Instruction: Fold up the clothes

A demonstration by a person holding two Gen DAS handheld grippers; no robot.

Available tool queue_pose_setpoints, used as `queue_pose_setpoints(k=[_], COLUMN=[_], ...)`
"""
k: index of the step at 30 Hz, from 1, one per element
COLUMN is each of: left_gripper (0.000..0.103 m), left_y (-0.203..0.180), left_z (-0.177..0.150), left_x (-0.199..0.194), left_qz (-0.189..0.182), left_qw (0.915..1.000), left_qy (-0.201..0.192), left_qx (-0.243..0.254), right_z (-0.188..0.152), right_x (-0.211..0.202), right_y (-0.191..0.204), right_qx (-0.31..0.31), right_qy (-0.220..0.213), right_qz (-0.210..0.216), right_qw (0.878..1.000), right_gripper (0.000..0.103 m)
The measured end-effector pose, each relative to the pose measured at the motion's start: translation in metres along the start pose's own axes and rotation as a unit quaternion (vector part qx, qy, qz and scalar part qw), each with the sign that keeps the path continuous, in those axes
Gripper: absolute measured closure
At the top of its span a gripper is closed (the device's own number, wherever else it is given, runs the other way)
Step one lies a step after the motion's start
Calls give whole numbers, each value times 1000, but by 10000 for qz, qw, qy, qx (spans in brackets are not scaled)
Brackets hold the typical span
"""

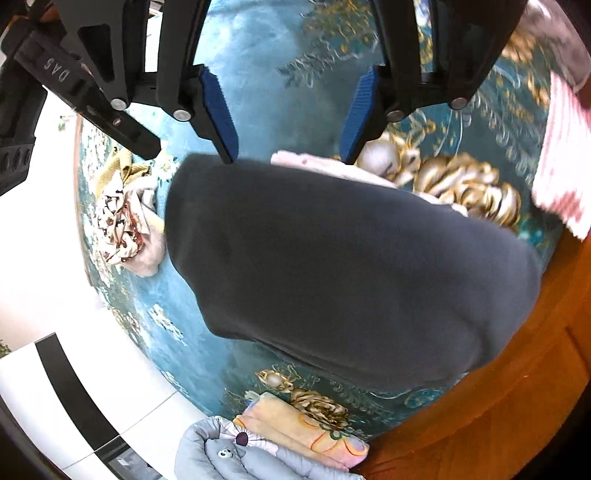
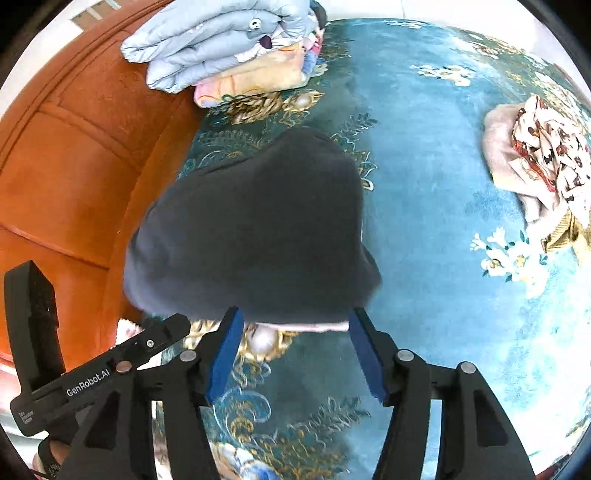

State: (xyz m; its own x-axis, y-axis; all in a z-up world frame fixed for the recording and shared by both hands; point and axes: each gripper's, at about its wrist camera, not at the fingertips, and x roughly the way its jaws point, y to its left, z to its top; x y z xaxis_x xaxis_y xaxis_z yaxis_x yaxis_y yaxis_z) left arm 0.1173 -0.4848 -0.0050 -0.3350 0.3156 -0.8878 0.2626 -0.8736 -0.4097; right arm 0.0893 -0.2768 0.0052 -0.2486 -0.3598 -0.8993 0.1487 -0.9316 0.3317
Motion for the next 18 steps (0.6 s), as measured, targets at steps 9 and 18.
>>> queue_pose_setpoints(k=[9,18], left_gripper=[24,0], left_y=[-52,-88], left_z=[-59,-100], left_x=[-25,-24], left_qz=[629,997], left_qw=[9960,9816], left_qy=[-307,-876], left_qx=[-556,-1372], right_z=[-20,-29], right_x=[-28,-46], right_y=[-37,-86], right_qx=[-938,-1622], right_qy=[-129,-281], right_qz=[179,487], right_qw=[9953,9852], right_gripper=[5,5])
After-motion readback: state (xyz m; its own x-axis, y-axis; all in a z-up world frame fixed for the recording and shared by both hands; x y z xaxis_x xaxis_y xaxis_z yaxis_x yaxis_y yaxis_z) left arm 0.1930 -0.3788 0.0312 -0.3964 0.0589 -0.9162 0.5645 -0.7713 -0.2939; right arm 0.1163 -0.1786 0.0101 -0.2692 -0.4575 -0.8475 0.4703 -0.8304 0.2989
